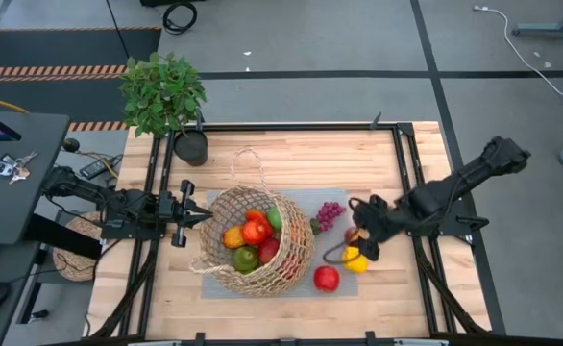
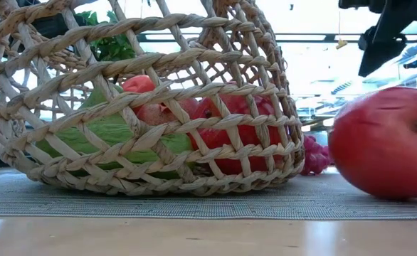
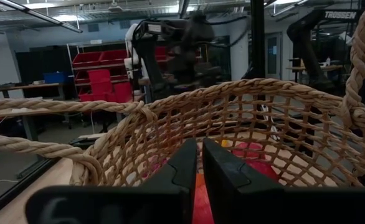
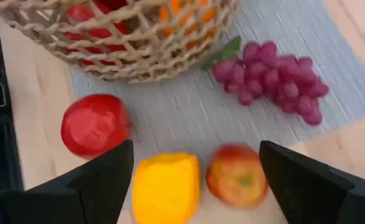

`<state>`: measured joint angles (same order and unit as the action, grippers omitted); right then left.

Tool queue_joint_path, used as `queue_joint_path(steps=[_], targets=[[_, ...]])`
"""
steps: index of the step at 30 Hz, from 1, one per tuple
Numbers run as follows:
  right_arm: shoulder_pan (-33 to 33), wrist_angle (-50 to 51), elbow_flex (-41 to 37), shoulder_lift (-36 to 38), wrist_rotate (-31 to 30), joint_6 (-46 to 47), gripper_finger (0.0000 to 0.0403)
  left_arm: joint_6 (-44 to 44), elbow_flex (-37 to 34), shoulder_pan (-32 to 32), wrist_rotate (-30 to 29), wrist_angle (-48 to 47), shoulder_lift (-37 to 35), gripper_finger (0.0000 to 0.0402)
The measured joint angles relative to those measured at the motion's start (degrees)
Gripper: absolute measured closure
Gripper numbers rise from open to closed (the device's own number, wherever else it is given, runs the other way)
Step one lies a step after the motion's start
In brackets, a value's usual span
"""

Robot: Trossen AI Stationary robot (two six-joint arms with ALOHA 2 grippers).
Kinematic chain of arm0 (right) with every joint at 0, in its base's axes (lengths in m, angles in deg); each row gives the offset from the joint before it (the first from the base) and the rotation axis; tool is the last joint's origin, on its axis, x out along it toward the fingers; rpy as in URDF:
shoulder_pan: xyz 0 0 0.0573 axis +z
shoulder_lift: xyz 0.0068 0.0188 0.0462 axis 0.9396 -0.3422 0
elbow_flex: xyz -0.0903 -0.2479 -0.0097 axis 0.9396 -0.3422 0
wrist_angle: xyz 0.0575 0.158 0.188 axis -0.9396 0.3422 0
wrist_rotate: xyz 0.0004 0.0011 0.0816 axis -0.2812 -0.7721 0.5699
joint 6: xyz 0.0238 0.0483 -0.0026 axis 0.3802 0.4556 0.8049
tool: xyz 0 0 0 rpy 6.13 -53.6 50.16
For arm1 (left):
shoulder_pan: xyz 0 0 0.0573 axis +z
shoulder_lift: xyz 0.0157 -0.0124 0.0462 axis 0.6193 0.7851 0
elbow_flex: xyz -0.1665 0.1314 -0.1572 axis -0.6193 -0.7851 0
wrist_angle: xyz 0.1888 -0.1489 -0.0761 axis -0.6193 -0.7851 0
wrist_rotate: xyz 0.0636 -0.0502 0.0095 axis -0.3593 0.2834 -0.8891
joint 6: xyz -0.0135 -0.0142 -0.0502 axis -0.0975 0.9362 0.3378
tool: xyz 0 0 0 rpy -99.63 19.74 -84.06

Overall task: Build produce basket
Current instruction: Put the red apple into the brown basket

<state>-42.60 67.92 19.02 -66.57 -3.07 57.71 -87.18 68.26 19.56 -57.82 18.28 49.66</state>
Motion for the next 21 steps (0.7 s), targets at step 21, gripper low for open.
queue_joint_path(steps=[21], targets=[[7.8, 1.5, 0.0, -9.8, -1.5, 12.0, 0.0054, 0.0, 0.0, 0.0, 0.0, 0.0, 0.0, 0.0370]])
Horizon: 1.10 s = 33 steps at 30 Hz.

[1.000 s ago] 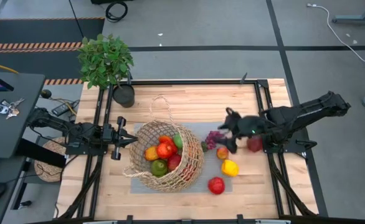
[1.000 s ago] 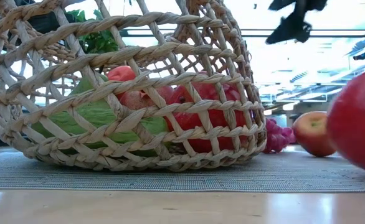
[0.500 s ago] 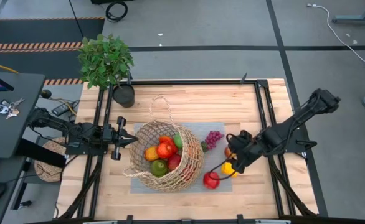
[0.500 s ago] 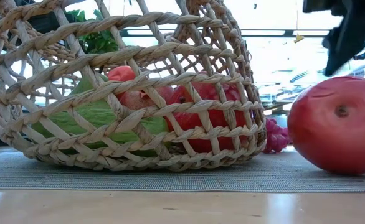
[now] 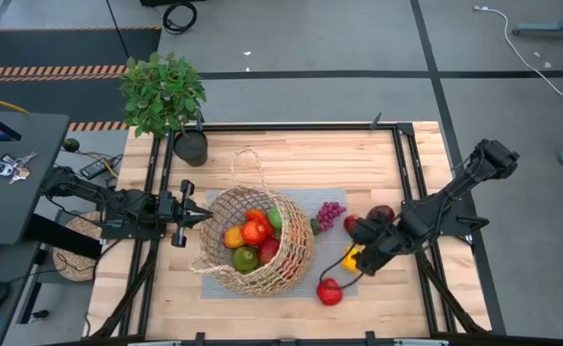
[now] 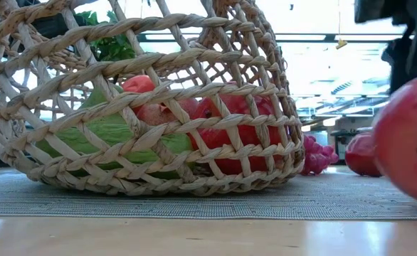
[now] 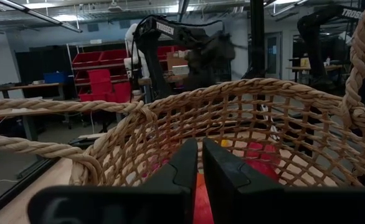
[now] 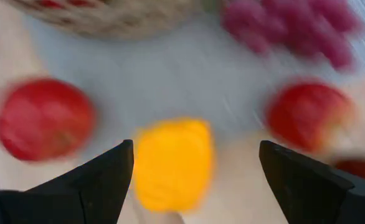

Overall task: Build produce basket
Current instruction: Put the red apple into the brown basket

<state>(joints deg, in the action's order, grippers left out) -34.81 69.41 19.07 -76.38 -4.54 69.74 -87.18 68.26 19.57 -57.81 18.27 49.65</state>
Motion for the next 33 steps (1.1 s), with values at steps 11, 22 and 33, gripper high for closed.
queue_joint_path(steps=[11, 22, 33], targets=[[5.4, -8.8, 0.1, -10.2, -3.7, -1.9, 0.0054, 0.0, 0.0, 0.0, 0.0, 0.0, 0.0, 0.0366], [9.3, -22.1, 11.4, -17.3, -12.7, -15.8, 0.0054, 0.0, 0.0, 0.0, 0.0, 0.0, 0.0, 0.0373], [17.9, -46.0, 11.5, -33.1, -6.5, -42.4, 0.0054, 0.0, 0.0, 0.0, 0.0, 0.0, 0.0, 0.0370]])
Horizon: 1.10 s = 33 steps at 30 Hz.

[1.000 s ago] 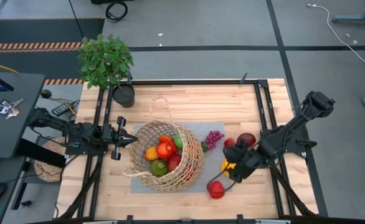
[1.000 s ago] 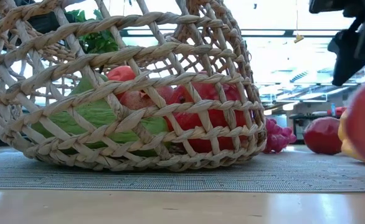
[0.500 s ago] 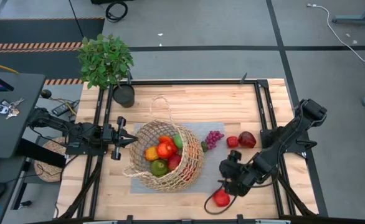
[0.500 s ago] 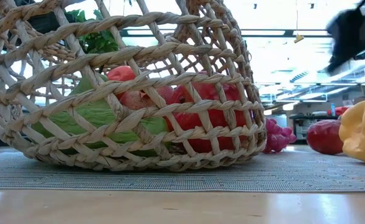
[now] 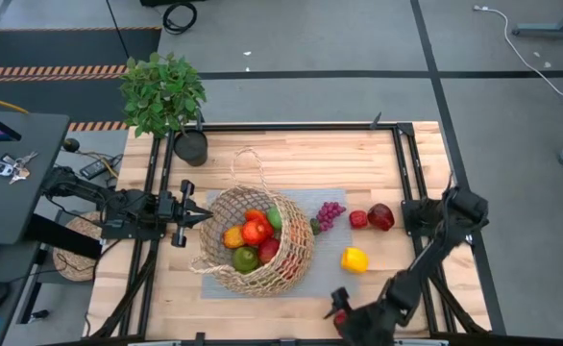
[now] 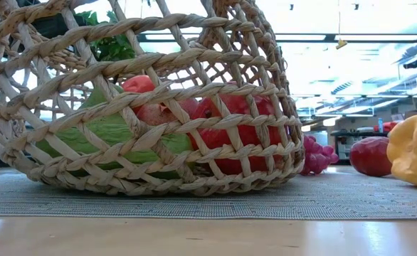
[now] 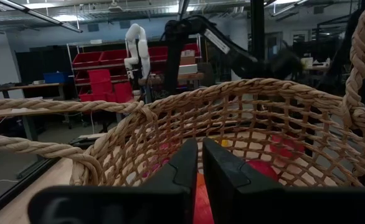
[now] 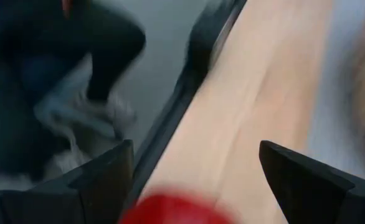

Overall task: Build produce basket
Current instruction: Put the red apple into the brown basket

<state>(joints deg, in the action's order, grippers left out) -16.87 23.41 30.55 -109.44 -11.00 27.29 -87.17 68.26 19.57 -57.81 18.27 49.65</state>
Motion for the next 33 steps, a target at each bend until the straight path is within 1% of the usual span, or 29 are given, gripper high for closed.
queue_joint_path(steps=[4, 8, 11, 15, 18, 21, 23, 25, 30, 33], targets=[[2.6, 7.6, 0.0, -2.8, -0.8, 2.3, 0.0054, 0.0, 0.0, 0.0, 0.0, 0.0, 0.0, 0.0374], [3.6, 16.4, 0.1, -2.5, -5.5, 8.5, 0.0054, 0.0, 0.0, 0.0, 0.0, 0.0, 0.0, 0.0370], [3.7, 20.4, 0.1, -2.1, -4.8, 10.6, 0.0054, 0.0, 0.0, 0.0, 0.0, 0.0, 0.0, 0.0366], [4.3, 20.6, 0.1, -2.1, -4.4, 11.4, 0.0054, 0.0, 0.0, 0.0, 0.0, 0.0, 0.0, 0.0368], [4.5, 21.0, 0.1, -2.1, -4.2, 13.8, 0.0054, 0.0, 0.0, 0.0, 0.0, 0.0, 0.0, 0.0372], [4.4, 21.1, 0.1, -2.0, -2.3, 16.0, 0.0054, 0.0, 0.0, 0.0, 0.0, 0.0, 0.0, 0.0374], [4.4, 21.1, 0.1, -1.9, -0.3, 15.8, 0.0054, 0.0, 0.0, 0.0, 0.0, 0.0, 0.0, 0.0372], [4.4, 21.0, 0.1, -1.9, 0.6, 15.5, 0.0054, 0.0, 0.0, 0.0, 0.0, 0.0, 0.0, 0.0369], [4.4, 21.1, 0.1, -2.0, 0.6, 15.7, 0.0054, 0.0, 0.0, 0.0, 0.0, 0.0, 0.0, 0.0366], [4.2, 21.2, 0.1, -2.0, -0.7, 15.2, 0.0054, 0.0, 0.0, 0.0, 0.0, 0.0, 0.0, 0.0370]])
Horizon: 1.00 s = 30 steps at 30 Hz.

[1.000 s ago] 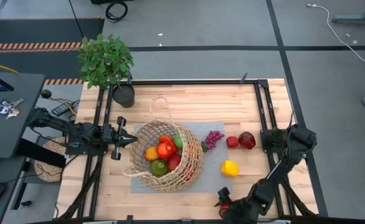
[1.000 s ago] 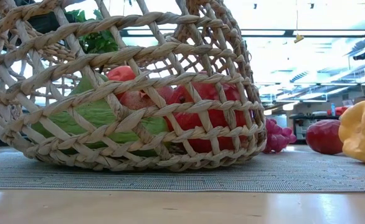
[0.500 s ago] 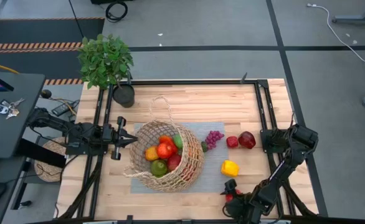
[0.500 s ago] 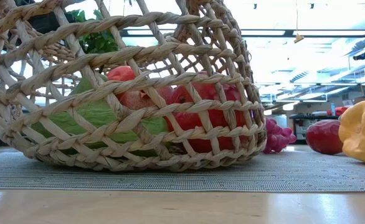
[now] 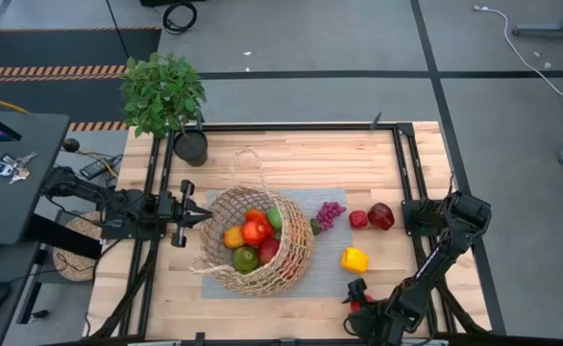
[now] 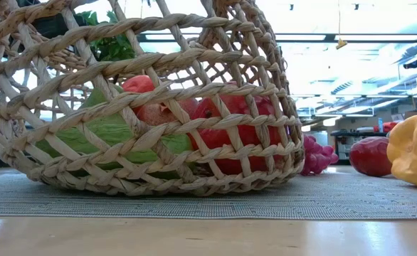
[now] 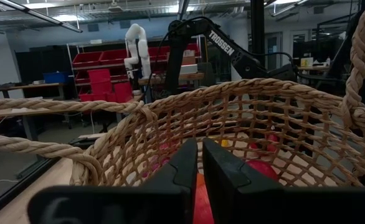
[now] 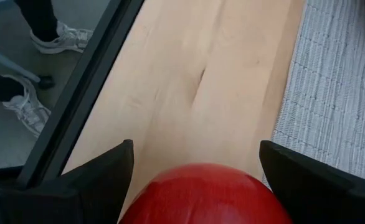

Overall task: Build produce basket
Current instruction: Put the red apple into the brown basket

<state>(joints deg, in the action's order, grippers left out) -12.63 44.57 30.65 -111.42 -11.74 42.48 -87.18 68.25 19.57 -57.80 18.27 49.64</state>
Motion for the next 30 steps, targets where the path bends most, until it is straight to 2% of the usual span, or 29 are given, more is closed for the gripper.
queue_joint_path(steps=[9, 17, 21, 30], targets=[[-4.3, 3.6, -0.4, 2.8, -3.7, -4.4, 0.0054, 0.0, 0.0, 0.0, 0.0, 0.0, 0.0, 0.0369], [-9.0, 3.5, -0.3, 8.8, -8.4, -13.9, 0.0055, 0.0, 0.0, 0.0, 0.0, 0.0, 0.0, 0.0370], [-12.6, 2.7, -0.3, 12.7, -10.1, -19.0, 0.0055, 0.0, 0.0, 0.0, 0.0, 0.0, 0.0, 0.0374], [-23.2, 2.6, -0.2, 21.1, -10.1, -24.0, 0.0055, 0.0, 0.0, 0.0, 0.0, 0.0, 0.0, 0.0366]])
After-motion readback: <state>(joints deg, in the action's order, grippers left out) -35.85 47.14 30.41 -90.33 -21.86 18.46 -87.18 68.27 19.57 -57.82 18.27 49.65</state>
